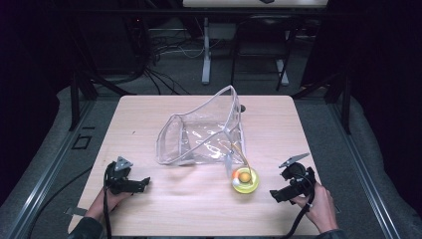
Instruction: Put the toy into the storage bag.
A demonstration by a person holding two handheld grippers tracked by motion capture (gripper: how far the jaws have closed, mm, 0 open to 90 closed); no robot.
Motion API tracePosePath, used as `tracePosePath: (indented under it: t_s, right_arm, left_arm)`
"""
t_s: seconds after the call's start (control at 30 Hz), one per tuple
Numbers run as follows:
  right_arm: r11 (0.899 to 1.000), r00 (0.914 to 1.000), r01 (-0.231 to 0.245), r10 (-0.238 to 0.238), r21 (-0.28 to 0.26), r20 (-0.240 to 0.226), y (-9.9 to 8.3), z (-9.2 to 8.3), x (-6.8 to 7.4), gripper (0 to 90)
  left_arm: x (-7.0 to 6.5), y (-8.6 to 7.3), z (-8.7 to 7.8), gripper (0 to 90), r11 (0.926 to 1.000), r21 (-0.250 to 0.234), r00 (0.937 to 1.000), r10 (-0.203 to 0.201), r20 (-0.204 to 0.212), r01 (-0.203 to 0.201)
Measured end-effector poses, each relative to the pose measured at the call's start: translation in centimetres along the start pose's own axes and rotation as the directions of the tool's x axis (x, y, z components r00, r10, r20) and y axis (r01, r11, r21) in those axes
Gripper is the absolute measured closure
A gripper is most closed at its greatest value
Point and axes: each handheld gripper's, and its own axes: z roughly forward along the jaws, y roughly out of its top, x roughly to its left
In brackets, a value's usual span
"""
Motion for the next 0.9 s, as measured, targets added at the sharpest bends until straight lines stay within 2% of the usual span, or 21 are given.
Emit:
tracePosePath:
  t_s: [0.1, 0.27, 0.33, 0.37, 0.5, 0.73, 0.87, 0.9]
  right_arm:
    - [1.0, 0.9997, 0.017, -0.017, -0.011, -0.019, 0.5, -0.2, 0.5, 0.0]
    - [0.998, 0.9981, 0.06, -0.061, -0.026, -0.013, 1.6, -0.5, 1.3, 0.0]
    - [0.998, 0.9977, 0.061, -0.062, -0.031, -0.028, 2.0, -0.5, 1.7, 0.0]
    - [0.997, 0.9967, 0.078, -0.079, -0.027, -0.02, 2.2, -0.5, 1.8, 0.0]
    - [0.993, 0.993, 0.111, -0.112, -0.03, -0.036, 3.1, -0.7, 2.5, 0.0]
    - [0.99, 0.9883, 0.133, -0.136, -0.039, -0.07, 4.5, -1.4, 3.5, 0.0]
    - [0.987, 0.9853, 0.154, -0.156, -0.044, -0.069, 5.3, -1.9, 3.8, 0.0]
    - [0.988, 0.9862, 0.144, -0.148, -0.054, -0.075, 5.4, -1.9, 4.0, 0.0]
  left_arm:
    - [0.0, 0.0, 0.0, 0.1, 1.0, 0.0, 1.0, 0.002, 0.003, -0.002]
    - [0.0, 0.0, -0.1, 0.1, 1.0, 0.001, 1.0, 0.003, 0.004, -0.003]
    - [0.0, 0.0, -0.1, 0.1, 1.0, 0.001, 1.0, 0.004, 0.004, -0.004]
    - [0.0, 0.0, -0.1, 0.1, 1.0, 0.001, 1.0, 0.001, 0.004, -0.001]
    - [0.0, 0.0, -0.1, 0.0, 1.0, 0.001, 1.0, 0.003, 0.006, -0.003]
    - [0.1, -0.1, -0.1, 0.0, 1.0, 0.0, 1.0, 0.002, 0.006, -0.002]
    - [0.1, -0.1, -0.1, 0.0, 1.0, 0.001, 1.0, 0.003, 0.006, -0.003]
    - [0.1, -0.1, -0.1, 0.0, 1.0, 0.001, 1.0, 0.006, 0.006, -0.006]
